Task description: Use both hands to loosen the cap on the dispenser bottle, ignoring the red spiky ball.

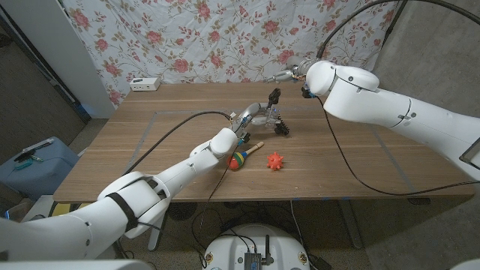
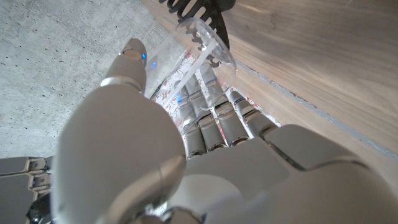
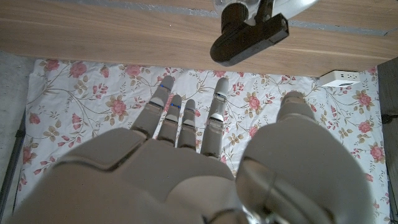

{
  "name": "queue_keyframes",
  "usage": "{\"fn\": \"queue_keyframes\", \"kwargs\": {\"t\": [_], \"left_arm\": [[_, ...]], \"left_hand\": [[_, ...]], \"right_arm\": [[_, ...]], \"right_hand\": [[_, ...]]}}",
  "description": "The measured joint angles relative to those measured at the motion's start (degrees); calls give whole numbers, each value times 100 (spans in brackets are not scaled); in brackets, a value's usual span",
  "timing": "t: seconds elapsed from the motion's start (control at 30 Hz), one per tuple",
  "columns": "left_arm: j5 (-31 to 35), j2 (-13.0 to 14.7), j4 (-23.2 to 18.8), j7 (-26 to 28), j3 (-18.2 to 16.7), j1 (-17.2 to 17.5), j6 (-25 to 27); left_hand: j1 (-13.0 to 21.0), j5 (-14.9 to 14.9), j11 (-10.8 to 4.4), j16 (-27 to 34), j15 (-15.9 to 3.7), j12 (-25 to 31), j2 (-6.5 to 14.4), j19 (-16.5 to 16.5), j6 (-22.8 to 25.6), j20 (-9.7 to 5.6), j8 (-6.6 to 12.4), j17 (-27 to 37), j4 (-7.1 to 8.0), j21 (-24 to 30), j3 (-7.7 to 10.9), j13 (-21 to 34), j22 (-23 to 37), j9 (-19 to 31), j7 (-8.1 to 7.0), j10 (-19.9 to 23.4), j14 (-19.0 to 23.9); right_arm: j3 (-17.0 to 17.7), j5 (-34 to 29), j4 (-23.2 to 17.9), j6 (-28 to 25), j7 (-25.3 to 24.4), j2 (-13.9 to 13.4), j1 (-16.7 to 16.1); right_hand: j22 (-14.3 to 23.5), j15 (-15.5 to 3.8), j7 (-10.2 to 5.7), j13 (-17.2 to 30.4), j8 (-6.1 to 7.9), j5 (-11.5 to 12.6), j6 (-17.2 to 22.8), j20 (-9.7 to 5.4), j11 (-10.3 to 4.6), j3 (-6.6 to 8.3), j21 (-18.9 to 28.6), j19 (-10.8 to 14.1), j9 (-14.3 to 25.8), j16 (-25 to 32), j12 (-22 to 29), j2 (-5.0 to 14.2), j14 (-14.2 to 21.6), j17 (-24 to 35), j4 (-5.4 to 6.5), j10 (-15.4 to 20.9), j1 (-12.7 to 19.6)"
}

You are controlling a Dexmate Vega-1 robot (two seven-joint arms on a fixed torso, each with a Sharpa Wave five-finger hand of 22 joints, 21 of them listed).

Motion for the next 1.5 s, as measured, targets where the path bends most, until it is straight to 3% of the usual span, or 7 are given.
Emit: {"fn": "queue_keyframes", "kwargs": {"t": [0.4, 1.17, 1.5], "left_arm": [[34, -9, 23, 98, 14, -15, -27], [46, 40, -158, 138, 15, 70, 114], [43, 34, -148, 134, 13, 70, 115]], "left_hand": [[0, 0, 0, -19, 0, 0, 0, 0, 0, 0, 35, 7, 0, 0, 0, -5, 0, 0, 0, 0, 0], [0, -1, -1, -36, -1, -22, 0, 0, 0, 0, 39, 6, -23, 0, 23, 1, 0, 1, 0, -1, 0], [0, -1, -12, -40, -1, -41, 0, 0, 0, 0, 22, 32, -23, 0, 23, 0, 0, 1, 0, 10, -1]], "right_arm": [[-386, 234, -30, -453, -260, 35, 375], [-512, 1769, 57, -630, -1208, -25, 692], [-518, 2075, 142, -633, -1396, 14, 723]], "right_hand": [[0, -19, 19, -1, 45, 0, 62, -52, -1, -37, 0, 52, 27, 0, 0, -3, 78, -1, 37, 0, -84], [-1, 12, 30, -1, 83, -36, 114, -21, 52, -63, 0, 82, 80, 0, 0, 20, 109, -1, 64, 30, -259], [-1, 11, 29, -1, 82, -65, 113, -21, 73, -79, -26, 82, 79, 0, 0, 58, 108, -2, 79, 8, -295]]}}
